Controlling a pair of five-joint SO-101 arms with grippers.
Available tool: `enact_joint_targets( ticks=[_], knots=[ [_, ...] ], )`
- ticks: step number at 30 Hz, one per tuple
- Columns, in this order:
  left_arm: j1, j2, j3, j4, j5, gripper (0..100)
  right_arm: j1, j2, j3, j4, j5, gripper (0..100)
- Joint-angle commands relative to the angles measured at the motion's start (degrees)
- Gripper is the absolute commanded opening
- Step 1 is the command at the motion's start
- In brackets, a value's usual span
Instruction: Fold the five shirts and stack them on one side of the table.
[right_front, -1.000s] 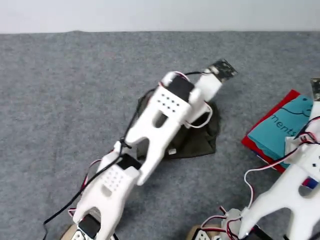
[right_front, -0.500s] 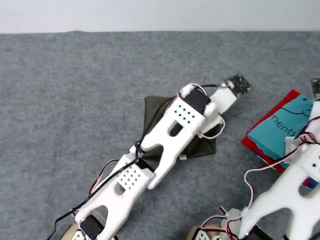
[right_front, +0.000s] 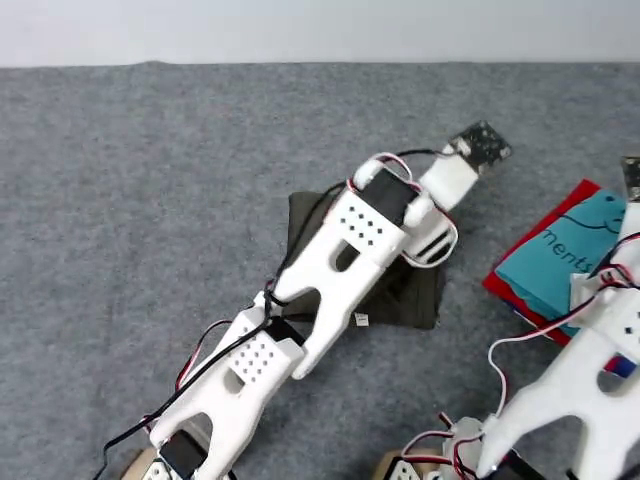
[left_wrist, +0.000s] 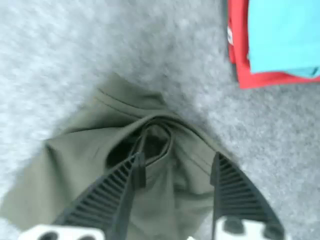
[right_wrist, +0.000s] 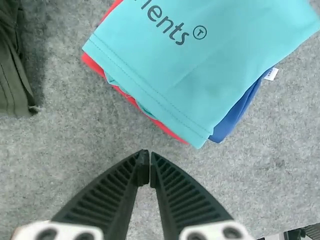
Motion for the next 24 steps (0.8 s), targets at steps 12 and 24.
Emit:
enact_joint_targets(
  ticks=[12, 24],
  knots=[
    [-21.98, -27.43, 18.15, 1.49, -4.13, 1, -23.08, -0.31, 0.18, -2.68, -11.43, 1.0],
    [-34.64, -46.95, 50.68, 1.41, -5.63, 1, -48.40, 17.80, 1.41, -19.82, -33.32, 1.4]
  ],
)
